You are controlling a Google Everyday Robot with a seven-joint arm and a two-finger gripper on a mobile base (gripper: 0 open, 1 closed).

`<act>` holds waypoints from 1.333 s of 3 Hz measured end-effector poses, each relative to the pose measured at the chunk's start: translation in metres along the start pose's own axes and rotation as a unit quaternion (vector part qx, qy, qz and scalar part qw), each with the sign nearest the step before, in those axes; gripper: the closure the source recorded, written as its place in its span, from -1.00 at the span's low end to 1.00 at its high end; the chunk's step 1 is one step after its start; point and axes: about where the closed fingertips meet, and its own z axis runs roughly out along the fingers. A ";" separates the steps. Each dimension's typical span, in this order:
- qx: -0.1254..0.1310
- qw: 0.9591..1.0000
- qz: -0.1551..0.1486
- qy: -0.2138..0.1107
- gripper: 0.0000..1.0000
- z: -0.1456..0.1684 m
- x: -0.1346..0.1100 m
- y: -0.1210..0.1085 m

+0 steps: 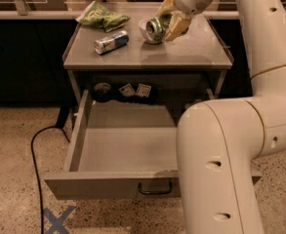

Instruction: Pick green can from middle drawer and place on counter

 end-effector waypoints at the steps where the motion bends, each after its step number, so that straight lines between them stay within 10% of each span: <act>1: 0.097 0.994 -0.005 0.052 1.00 -0.051 0.013 -0.039; 2: 0.151 0.987 0.030 0.054 1.00 -0.083 0.035 -0.045; 4: 0.168 0.978 0.115 -0.048 1.00 -0.063 0.072 -0.023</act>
Offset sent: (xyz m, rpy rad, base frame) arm 0.0953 -0.1415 0.1646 0.1741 -0.2911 -0.3283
